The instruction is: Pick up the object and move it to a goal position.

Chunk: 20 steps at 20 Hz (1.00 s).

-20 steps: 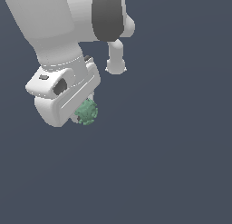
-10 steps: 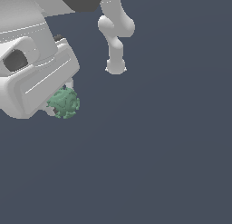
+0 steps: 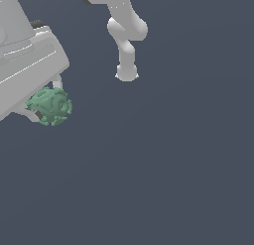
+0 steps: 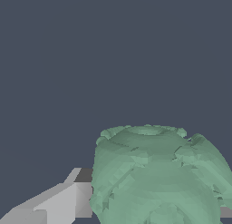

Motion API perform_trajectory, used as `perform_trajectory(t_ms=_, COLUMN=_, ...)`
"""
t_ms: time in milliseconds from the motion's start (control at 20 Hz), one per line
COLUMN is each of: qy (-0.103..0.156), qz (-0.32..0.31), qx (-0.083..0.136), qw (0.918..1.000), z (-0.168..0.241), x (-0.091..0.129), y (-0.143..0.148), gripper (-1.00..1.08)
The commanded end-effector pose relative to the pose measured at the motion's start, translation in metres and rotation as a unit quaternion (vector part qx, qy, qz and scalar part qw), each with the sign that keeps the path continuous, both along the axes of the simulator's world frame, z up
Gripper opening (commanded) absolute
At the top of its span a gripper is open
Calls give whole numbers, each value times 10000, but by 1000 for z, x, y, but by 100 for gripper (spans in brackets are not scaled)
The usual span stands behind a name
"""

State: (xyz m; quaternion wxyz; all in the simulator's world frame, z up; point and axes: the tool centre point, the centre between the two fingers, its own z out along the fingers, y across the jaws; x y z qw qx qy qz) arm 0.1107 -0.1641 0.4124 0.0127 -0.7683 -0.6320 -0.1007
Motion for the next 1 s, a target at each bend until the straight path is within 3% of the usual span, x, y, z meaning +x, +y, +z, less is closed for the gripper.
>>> perform_trajectory(t_ms=0, qy=-14, qz=71, qx=8, qw=10000, z=6, x=2, y=-4, gripper=-100)
perform_trajectory(t_ms=950, qy=-45, qz=218, qx=26, qw=9997, z=20, x=9, y=-13, gripper=-100)
